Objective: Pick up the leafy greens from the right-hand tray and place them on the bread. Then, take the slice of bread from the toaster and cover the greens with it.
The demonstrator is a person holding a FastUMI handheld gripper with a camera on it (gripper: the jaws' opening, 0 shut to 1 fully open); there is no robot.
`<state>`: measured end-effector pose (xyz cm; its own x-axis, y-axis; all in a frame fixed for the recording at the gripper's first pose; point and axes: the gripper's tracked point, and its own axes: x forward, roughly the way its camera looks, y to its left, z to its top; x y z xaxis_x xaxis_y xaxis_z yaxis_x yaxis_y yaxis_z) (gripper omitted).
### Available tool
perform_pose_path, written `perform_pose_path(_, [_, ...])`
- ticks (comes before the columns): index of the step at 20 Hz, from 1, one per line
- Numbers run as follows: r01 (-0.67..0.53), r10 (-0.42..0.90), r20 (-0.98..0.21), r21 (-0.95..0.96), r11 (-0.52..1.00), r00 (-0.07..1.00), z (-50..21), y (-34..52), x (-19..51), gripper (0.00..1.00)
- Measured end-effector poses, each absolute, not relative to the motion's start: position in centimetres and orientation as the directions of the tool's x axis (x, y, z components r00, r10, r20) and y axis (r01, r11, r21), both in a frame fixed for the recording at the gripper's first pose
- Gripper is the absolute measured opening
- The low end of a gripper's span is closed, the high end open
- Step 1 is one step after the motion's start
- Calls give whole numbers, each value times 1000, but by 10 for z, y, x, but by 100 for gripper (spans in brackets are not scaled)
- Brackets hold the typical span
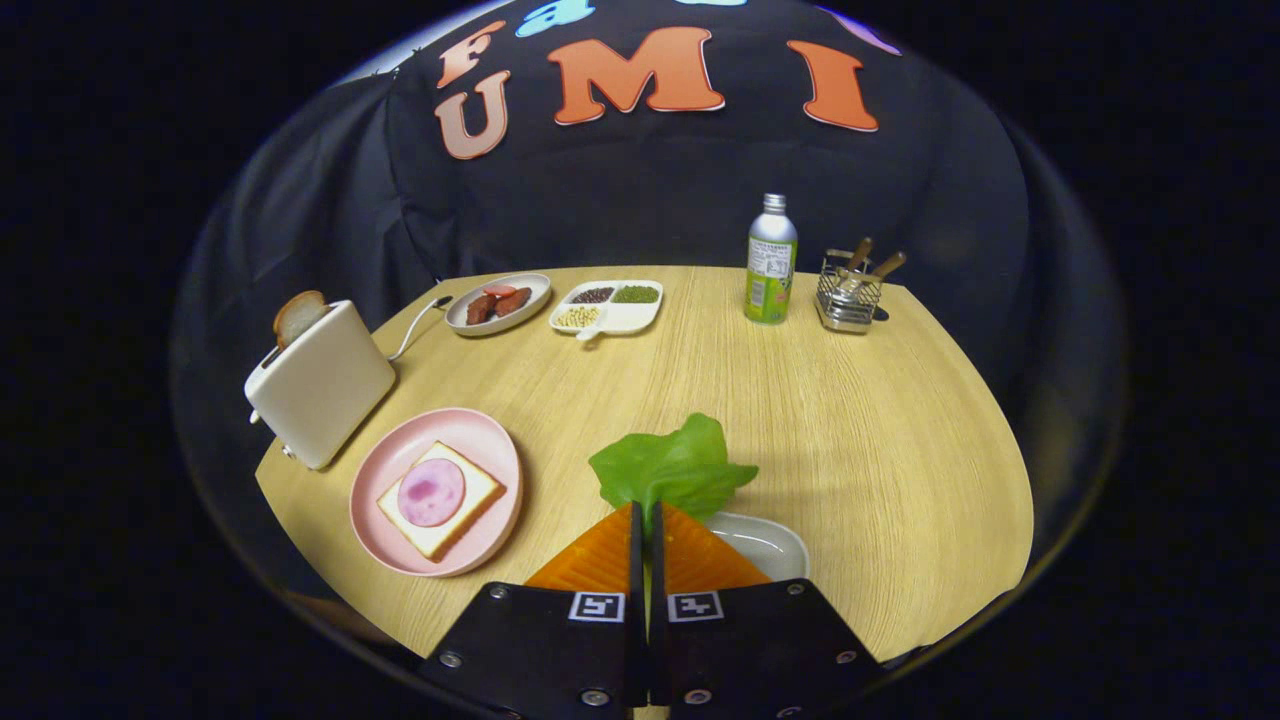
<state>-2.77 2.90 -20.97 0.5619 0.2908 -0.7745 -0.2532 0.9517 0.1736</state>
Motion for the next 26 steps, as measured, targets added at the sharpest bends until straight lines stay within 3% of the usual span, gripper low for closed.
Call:
perform_pose_path(5, [-350, 375, -718, 192, 917, 586, -185, 75, -21, 1])
perform_pose_path(13, [-450, 501, -691, 276, 849, 521, -187, 149, -14, 2])
perform_pose_path(26, [-530, 627, -717, 418, 737, 306, -222, 223, -52, 2])
